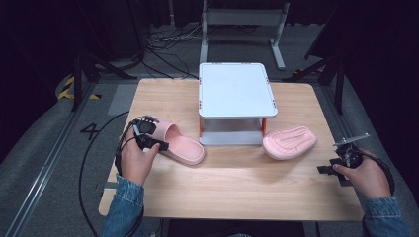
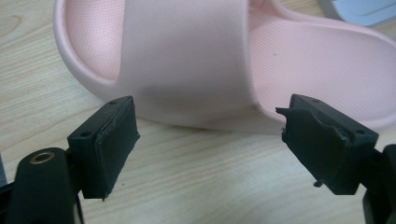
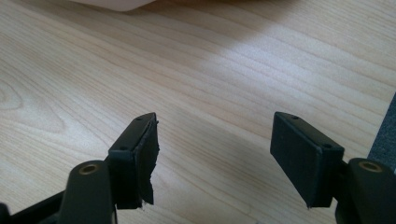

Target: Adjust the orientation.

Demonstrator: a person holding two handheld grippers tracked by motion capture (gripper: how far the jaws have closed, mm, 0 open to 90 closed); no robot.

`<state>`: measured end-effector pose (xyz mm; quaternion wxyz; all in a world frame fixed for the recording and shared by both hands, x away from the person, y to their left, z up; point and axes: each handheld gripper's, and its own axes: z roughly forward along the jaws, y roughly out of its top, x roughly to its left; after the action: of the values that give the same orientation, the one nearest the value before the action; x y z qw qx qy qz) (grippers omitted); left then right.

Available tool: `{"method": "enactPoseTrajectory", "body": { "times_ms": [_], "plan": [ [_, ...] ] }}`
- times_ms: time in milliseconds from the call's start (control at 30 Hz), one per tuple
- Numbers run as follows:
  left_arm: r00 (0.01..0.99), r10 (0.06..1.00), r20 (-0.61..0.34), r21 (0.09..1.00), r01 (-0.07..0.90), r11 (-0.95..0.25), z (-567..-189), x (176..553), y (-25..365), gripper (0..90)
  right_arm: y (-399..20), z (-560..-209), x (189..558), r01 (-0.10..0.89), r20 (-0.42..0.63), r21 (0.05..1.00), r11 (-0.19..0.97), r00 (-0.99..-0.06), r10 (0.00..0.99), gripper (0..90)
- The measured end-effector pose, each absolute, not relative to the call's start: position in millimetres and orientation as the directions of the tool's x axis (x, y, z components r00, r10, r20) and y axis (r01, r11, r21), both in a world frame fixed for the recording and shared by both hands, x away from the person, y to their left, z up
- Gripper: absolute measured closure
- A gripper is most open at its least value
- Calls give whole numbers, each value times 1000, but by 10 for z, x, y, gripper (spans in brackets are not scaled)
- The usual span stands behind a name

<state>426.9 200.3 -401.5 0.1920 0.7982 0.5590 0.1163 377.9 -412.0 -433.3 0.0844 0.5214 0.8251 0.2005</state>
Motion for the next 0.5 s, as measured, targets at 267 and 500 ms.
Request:
{"method": "enactPoseTrajectory", "body": {
  "times_ms": [267,500],
  "plan": [
    [336,939,71,423,842,-333,-4154,4424,1842,193,-4174,-4355,3717,839,75,412,355,-419,905,332],
    [317,946,70,415,853,-316,-4208,4459,1857,190,-4182,-4357,3711,841,78,412,352,-417,906,327]
  ]
}}
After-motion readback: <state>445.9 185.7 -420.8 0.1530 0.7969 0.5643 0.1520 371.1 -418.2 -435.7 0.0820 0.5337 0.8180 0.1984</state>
